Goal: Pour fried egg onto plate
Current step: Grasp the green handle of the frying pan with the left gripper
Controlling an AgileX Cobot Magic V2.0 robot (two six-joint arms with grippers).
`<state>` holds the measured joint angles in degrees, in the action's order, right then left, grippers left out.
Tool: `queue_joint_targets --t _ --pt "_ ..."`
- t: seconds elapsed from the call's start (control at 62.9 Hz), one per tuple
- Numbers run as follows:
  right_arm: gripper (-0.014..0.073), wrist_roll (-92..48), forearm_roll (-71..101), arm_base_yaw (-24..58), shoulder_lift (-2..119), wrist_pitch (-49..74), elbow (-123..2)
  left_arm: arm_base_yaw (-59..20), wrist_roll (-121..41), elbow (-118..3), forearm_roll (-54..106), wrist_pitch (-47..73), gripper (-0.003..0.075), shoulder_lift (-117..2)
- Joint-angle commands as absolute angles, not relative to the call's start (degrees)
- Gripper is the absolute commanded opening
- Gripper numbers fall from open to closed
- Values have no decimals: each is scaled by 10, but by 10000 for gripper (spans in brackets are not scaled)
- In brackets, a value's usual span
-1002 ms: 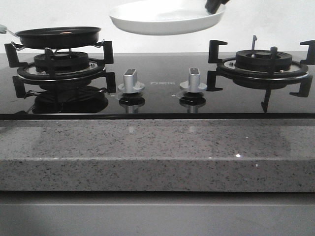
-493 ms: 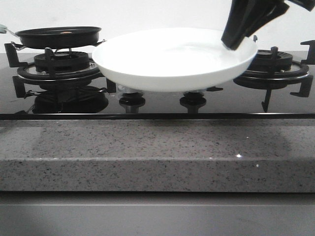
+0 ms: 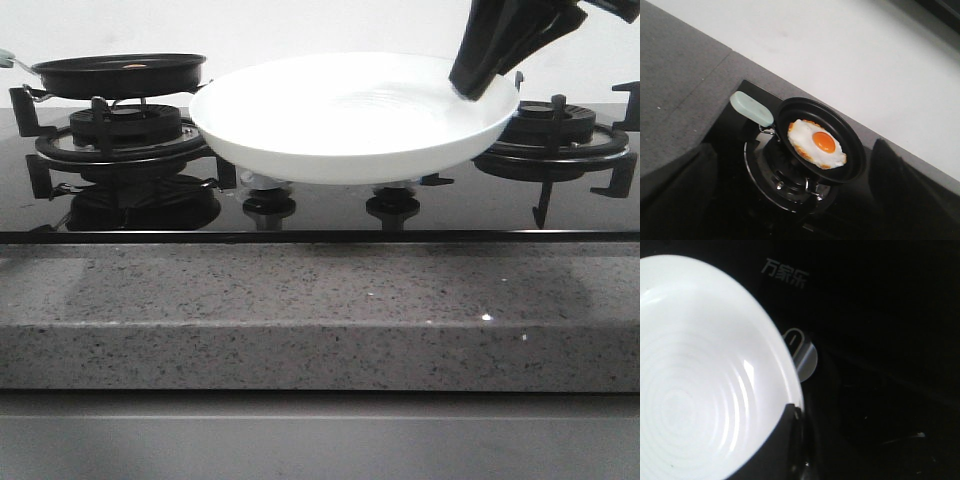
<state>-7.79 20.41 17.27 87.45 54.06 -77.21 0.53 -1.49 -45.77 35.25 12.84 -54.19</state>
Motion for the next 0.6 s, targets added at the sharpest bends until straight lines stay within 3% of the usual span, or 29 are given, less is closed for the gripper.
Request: queue_joint_targets --t 0.0,0.334,0.589 --pt "-69 -84 222 172 848 515 -784 7 -12 -522 388 121 603 -594" --pt "-69 -84 222 172 848 515 -784 91 -65 -640 550 254 602 -772" --pt "-69 -84 222 172 848 514 -784 98 -145 -717 638 303 596 -883"
